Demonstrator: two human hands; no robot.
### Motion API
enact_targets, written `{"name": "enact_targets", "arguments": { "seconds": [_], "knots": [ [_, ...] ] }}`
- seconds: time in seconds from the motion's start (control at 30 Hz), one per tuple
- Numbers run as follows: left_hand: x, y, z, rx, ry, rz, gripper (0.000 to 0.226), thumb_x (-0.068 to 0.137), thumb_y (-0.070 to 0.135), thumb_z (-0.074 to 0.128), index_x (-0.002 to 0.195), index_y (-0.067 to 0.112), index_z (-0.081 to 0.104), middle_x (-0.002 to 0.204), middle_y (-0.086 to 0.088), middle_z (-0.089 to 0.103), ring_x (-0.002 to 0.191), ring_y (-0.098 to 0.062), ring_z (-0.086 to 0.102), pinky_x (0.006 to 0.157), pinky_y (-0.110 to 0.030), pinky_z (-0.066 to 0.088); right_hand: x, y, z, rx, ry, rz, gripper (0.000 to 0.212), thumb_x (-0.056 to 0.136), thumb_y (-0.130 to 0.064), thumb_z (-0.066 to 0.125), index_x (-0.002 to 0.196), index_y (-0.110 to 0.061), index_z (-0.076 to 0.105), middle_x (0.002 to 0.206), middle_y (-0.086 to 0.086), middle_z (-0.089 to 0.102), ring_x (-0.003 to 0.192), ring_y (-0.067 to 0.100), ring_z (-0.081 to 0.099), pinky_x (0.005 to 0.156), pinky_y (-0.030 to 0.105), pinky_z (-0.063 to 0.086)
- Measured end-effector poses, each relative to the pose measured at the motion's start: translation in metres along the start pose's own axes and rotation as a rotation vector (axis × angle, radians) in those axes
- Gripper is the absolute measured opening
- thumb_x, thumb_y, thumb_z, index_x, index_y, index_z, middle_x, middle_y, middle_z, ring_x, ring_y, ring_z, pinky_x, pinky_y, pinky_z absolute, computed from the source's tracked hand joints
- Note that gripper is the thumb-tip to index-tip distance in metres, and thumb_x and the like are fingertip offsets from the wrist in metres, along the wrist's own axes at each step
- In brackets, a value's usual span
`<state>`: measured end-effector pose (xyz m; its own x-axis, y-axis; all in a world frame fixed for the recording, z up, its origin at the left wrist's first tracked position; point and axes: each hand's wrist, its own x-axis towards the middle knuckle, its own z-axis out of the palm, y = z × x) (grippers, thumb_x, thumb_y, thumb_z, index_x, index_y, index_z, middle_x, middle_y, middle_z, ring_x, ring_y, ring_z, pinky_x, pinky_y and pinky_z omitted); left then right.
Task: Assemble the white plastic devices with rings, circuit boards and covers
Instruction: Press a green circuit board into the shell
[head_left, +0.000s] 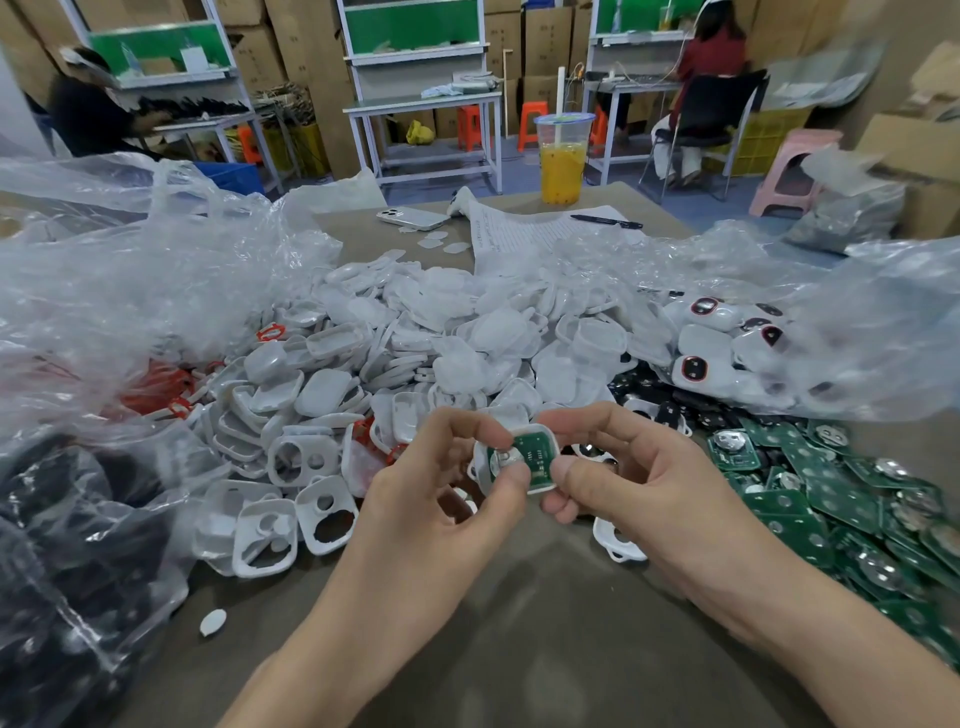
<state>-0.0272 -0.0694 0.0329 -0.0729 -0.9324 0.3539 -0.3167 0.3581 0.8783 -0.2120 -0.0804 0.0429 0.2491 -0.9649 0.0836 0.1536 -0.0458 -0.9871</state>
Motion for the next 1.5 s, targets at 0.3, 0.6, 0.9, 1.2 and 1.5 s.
{"name": "enact_targets", "arguments": {
  "seconds": [0.3,0.6,0.9,1.2,1.5],
  "knots": [
    [0.0,0.002,-0.002,-0.018,-0.002,-0.012,0.017,0.089,0.028,0.073,0.094,0.033,0.057,0.064,0.018,0.058,0.057,-0.003,0.048,0.056,-0.02,0.042,0.0,0.0,0.001,0.007,-0.005,-0.01,0.022,0.081,-0.011,0.07,0.1,-0.021,0.076,0.092,0.001,0.076,0.065,0.011,0.072,0.051,0.006,0.045],
    [0.0,0.001,-0.003,-0.033,-0.043,0.017,0.025,0.082,0.049,0.063,0.103,0.035,0.061,0.083,0.019,0.067,0.069,-0.013,0.055,0.061,-0.028,0.045,0.0,0.0,0.0,0.011,-0.011,-0.022,0.022,0.082,-0.012,0.069,0.099,-0.025,0.076,0.095,-0.001,0.076,0.068,0.011,0.073,0.052,0.007,0.046],
    [0.001,0.003,-0.006,-0.017,-0.108,0.002,0.03,0.083,0.05,0.06,0.109,0.037,0.067,0.092,0.002,0.073,0.078,-0.031,0.057,0.07,-0.044,0.046,0.0,0.001,-0.001,0.016,-0.005,-0.008,0.022,0.084,-0.009,0.069,0.103,-0.018,0.074,0.089,-0.001,0.076,0.066,0.012,0.072,0.051,0.006,0.045],
    [0.002,-0.003,-0.006,-0.029,-0.052,-0.015,0.03,0.079,0.053,0.067,0.106,0.042,0.062,0.09,0.02,0.069,0.071,-0.009,0.058,0.063,-0.024,0.048,0.003,0.003,0.0,0.065,0.014,0.043,0.019,0.08,-0.016,0.072,0.096,-0.025,0.077,0.094,0.0,0.075,0.067,0.015,0.072,0.052,0.009,0.047],
    [0.003,-0.005,-0.009,0.046,-0.021,-0.029,0.031,0.074,0.061,0.066,0.099,0.044,0.064,0.072,0.013,0.059,0.057,-0.004,0.052,0.056,-0.01,0.04,0.003,0.004,0.0,0.068,0.004,0.046,0.019,0.079,-0.015,0.071,0.095,-0.024,0.077,0.093,0.0,0.074,0.068,0.016,0.072,0.055,0.012,0.05]
  ]
}}
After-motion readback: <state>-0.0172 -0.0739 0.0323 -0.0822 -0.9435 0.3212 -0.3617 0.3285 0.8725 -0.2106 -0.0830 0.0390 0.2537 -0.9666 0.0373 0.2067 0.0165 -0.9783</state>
